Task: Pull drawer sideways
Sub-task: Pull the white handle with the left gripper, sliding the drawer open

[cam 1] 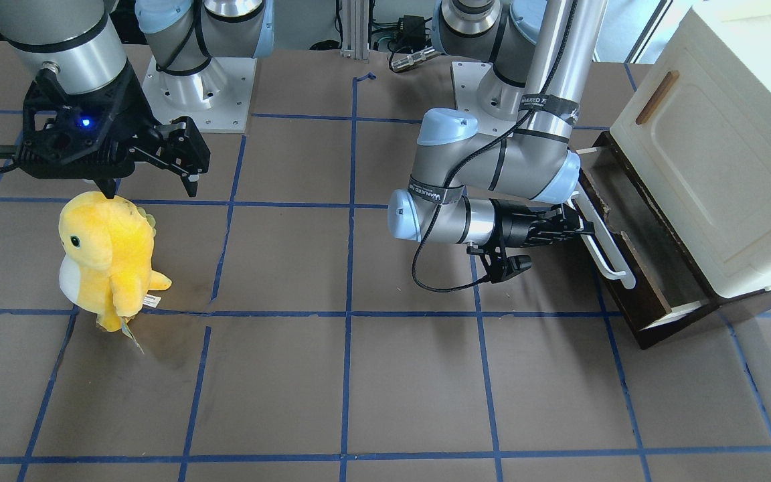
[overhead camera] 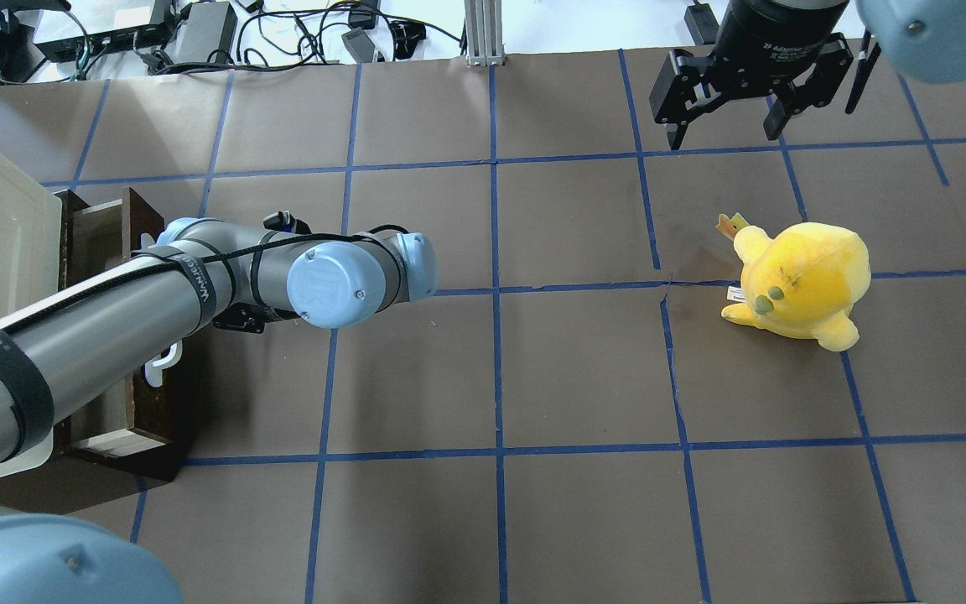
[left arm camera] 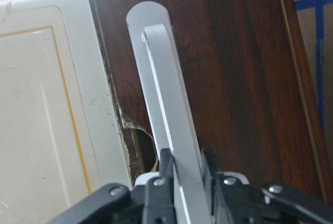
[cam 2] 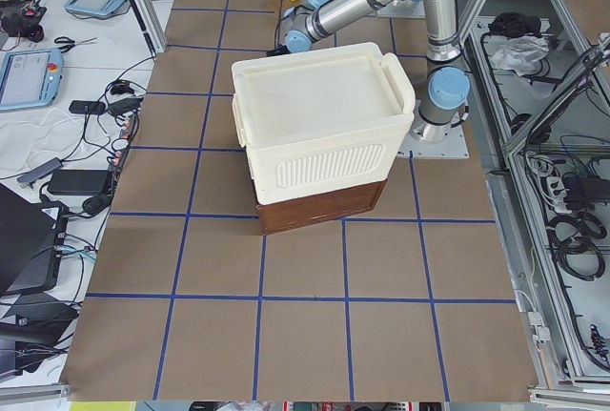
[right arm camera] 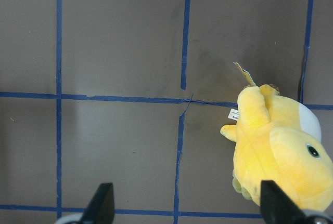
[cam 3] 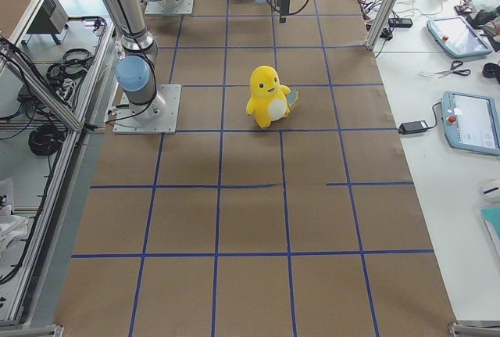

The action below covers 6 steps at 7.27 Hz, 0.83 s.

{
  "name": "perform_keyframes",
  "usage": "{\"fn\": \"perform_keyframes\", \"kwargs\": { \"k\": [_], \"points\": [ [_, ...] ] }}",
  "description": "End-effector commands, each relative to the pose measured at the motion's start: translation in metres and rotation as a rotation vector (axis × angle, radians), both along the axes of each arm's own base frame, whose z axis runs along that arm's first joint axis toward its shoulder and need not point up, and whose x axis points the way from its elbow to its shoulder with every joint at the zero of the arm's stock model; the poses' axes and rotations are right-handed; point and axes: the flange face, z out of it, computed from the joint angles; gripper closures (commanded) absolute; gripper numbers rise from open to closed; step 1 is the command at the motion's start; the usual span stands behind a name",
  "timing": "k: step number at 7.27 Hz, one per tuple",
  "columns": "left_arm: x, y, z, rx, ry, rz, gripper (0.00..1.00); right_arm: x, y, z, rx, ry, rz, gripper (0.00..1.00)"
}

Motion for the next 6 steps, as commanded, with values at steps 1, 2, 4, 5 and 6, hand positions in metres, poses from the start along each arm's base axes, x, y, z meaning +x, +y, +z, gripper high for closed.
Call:
{"fn": "perform_keyframes", "kwargs": {
  "k": [1, 2, 4, 5, 6],
  "points": [
    [-0.0053, 0.0013, -0.0005, 0.001, -0.002, -0.013, 0.86, 0.0000, 0.0000, 0.0000, 0.000, 0.000, 0.000, 0.00],
    [-0.0075, 0.0020, -0.0012, 0.002, -0.002, -0.018, 0.87, 0.0000, 0.0000, 0.0000, 0.000, 0.000, 0.000, 0.00],
    [-0.0113, 0.0026, -0.0007, 0.004, -0.001, -0.026, 0.87, 0.0000, 0.0000, 0.0000, 0.000, 0.000, 0.000, 0.00],
    [-0.0129, 0.0029, -0.0003, 0.007, 0.000, -0.029, 0.87, 0.0000, 0.0000, 0.0000, 0.000, 0.000, 0.000, 0.00],
    [-0.0130, 0.0026, -0.0002, 0.005, -0.001, -0.030, 0.87, 0.0000, 0.0000, 0.0000, 0.000, 0.000, 0.000, 0.00]
  ]
}}
